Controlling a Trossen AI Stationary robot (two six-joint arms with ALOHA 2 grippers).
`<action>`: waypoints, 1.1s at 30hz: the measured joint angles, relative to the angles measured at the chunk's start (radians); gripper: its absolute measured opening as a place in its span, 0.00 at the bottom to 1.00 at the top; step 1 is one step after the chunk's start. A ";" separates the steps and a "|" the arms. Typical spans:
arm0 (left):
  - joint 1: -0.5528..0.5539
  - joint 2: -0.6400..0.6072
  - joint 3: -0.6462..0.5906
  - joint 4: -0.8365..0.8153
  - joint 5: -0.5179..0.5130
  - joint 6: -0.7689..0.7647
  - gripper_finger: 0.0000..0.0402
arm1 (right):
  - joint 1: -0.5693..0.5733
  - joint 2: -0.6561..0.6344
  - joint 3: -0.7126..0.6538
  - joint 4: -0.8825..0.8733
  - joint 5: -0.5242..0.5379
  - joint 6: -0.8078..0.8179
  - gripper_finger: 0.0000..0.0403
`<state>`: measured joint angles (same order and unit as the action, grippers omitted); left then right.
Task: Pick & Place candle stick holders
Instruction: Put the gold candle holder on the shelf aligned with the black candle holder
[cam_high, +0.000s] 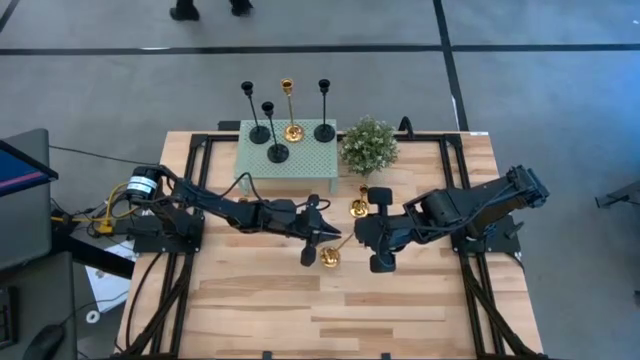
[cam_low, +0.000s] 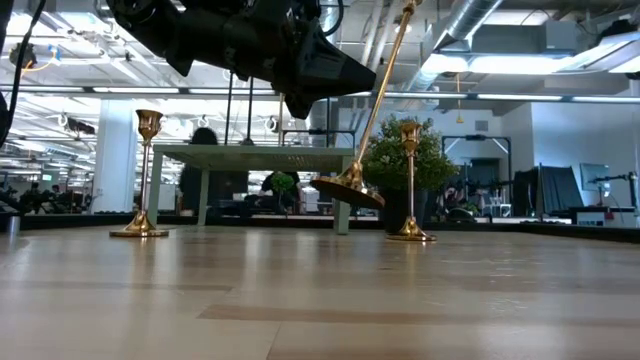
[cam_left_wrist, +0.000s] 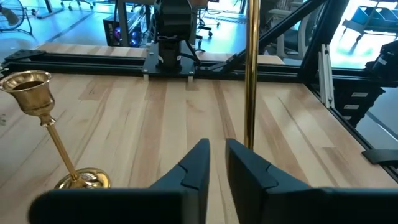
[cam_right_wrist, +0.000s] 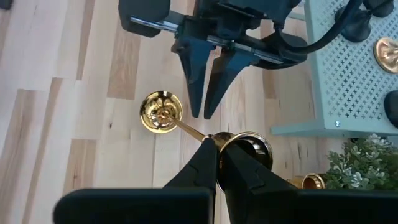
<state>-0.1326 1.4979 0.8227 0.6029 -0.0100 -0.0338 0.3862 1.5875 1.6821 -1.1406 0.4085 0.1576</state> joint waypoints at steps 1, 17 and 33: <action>0.000 0.000 0.000 0.000 0.001 0.000 0.15 | 0.000 0.000 0.000 0.002 0.000 -0.004 0.00; -0.001 0.000 0.000 0.001 0.052 -0.031 0.38 | -0.030 0.001 0.000 0.076 0.008 -0.083 0.00; -0.001 -0.001 0.000 0.004 0.053 -0.030 0.04 | -0.035 0.001 0.000 0.082 0.012 -0.105 0.00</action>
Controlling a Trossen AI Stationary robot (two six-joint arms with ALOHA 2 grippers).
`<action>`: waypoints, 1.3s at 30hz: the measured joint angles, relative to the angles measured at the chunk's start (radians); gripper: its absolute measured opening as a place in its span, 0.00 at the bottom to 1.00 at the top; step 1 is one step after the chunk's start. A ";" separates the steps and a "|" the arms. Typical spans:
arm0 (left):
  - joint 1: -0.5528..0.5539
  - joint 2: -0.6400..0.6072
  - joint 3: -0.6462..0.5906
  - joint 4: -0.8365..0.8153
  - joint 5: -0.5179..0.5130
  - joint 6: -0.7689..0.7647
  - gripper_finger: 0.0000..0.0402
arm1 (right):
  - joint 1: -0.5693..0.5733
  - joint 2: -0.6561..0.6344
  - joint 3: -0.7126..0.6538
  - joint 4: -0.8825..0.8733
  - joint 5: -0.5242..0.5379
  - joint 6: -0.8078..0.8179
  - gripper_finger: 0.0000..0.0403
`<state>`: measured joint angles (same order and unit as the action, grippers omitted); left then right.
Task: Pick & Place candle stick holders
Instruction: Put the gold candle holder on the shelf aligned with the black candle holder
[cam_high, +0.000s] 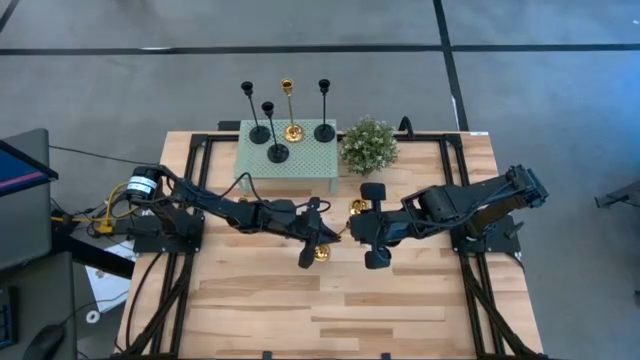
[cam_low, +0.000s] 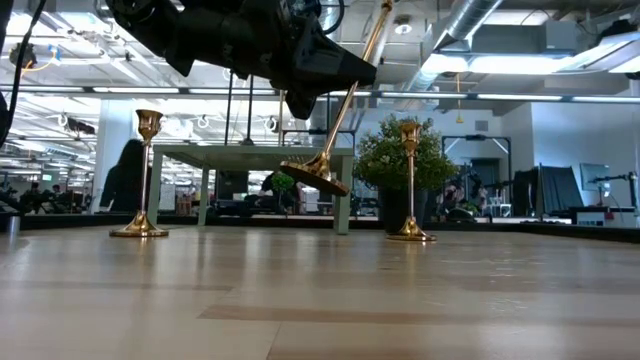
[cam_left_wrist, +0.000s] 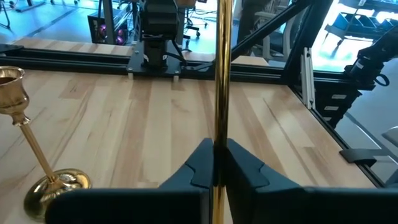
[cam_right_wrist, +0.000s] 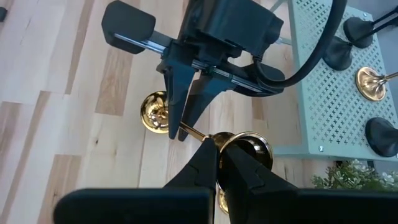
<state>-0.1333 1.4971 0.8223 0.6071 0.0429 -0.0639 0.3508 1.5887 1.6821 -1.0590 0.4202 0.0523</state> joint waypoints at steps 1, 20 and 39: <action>0.000 0.000 0.000 0.000 0.000 0.003 0.05 | 0.000 0.000 0.000 0.000 0.000 0.000 0.00; 0.000 0.000 0.000 -0.002 0.001 0.045 0.04 | 0.003 0.000 0.001 -0.002 -0.079 0.036 0.22; 0.003 -0.010 0.000 0.001 -0.002 0.065 0.04 | 0.020 -0.109 0.128 -0.266 -0.134 0.272 0.29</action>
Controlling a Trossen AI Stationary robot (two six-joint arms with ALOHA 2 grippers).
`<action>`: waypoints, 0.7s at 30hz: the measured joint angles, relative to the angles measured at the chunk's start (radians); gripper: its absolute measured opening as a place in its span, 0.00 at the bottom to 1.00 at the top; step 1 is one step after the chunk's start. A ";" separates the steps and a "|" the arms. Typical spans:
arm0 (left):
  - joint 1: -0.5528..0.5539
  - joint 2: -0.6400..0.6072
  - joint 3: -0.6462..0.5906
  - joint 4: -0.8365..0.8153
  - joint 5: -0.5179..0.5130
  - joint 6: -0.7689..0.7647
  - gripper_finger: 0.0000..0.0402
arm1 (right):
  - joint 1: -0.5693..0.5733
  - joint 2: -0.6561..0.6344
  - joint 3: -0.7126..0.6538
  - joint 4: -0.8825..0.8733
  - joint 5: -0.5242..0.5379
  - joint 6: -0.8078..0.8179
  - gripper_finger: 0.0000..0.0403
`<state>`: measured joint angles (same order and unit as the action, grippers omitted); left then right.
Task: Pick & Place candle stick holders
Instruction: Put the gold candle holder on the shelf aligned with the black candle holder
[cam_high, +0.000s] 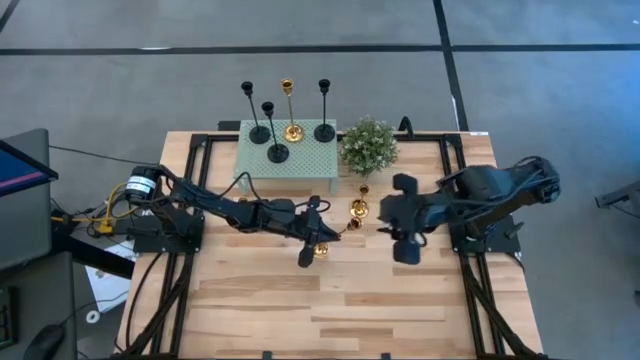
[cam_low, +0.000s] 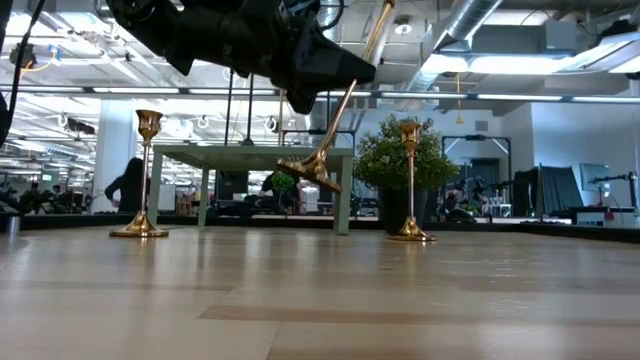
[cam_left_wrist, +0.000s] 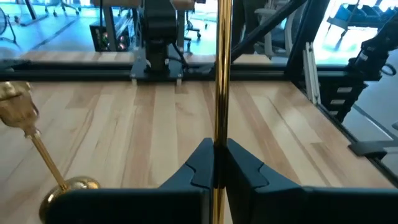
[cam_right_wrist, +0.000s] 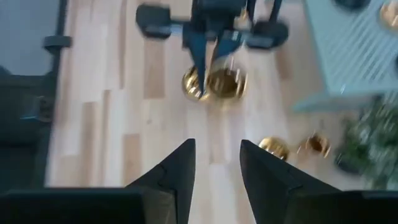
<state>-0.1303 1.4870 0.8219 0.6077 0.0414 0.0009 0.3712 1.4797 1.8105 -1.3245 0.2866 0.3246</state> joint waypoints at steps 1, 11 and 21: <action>0.000 -0.008 0.000 0.005 0.000 0.002 0.04 | 0.002 -0.007 0.009 -0.028 -0.015 0.034 0.28; 0.000 -0.189 0.000 0.002 -0.030 0.170 0.04 | 0.104 -0.037 -0.072 -0.164 0.143 0.152 0.02; 0.014 -0.317 0.000 -0.001 -0.183 0.306 0.04 | 0.182 -0.035 -0.295 -0.157 0.318 0.326 0.01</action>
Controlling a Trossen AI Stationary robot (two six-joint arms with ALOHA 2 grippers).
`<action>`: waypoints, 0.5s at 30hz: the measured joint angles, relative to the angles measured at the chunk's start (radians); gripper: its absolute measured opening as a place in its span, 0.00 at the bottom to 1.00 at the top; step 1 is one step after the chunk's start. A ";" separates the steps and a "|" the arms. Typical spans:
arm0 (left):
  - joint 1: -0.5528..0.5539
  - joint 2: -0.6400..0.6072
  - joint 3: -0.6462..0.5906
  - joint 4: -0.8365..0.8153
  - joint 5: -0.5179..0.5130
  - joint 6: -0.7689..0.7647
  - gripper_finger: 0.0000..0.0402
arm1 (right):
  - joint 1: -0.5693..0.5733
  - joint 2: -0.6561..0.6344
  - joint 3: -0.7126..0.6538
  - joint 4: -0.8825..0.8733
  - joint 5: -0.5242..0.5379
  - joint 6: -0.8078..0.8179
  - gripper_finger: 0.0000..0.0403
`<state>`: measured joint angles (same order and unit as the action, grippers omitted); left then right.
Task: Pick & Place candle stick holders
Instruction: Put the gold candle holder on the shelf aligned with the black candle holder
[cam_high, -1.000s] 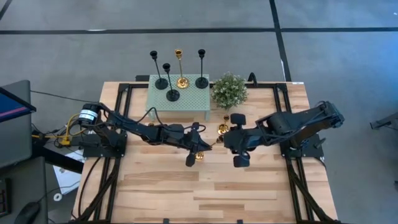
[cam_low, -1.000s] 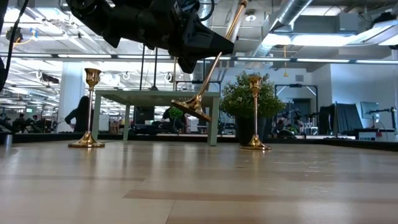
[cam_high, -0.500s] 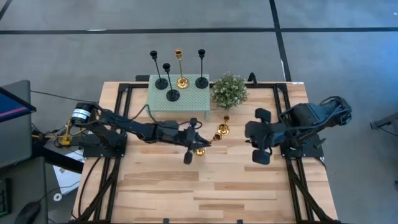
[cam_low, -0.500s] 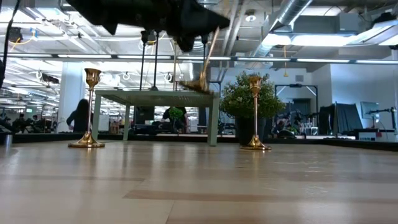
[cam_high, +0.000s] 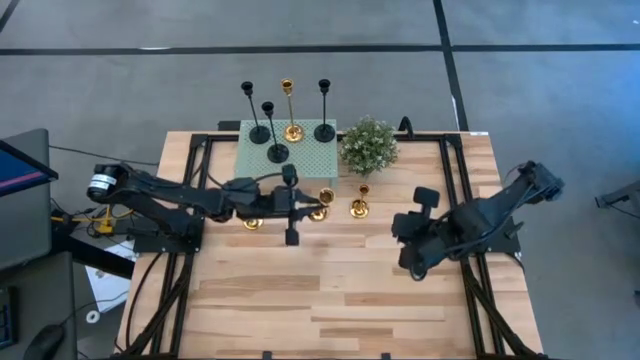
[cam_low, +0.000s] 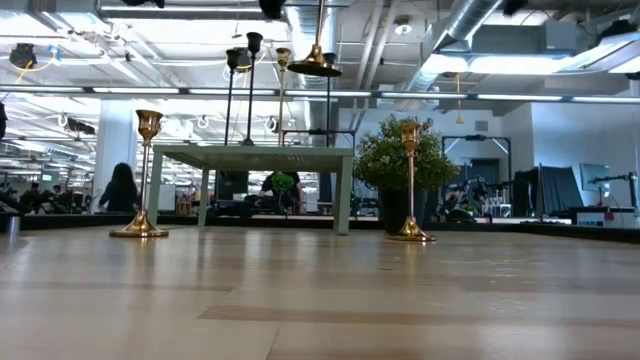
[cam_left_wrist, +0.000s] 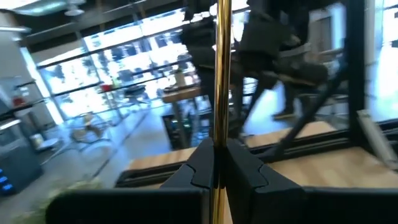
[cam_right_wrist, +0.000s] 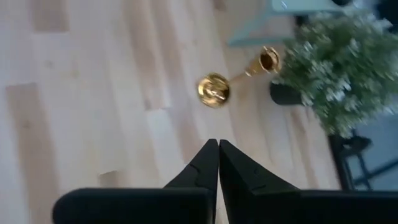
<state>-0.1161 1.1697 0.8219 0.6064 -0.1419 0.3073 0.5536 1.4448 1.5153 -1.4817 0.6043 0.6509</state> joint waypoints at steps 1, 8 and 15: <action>0.007 -0.001 0.000 0.001 -0.010 0.001 0.04 | 0.005 0.000 -0.028 0.001 0.022 0.025 0.01; 0.103 0.001 0.000 0.002 -0.051 0.001 0.04 | 0.033 0.000 -0.204 0.048 0.142 0.182 0.00; 0.233 0.014 0.000 0.060 -0.072 -0.056 0.04 | 0.041 0.000 -0.343 0.229 0.256 0.216 0.00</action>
<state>0.1170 1.1836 0.8222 0.6659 -0.2138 0.2517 0.5941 1.4452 1.1728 -1.2530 0.8605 0.8667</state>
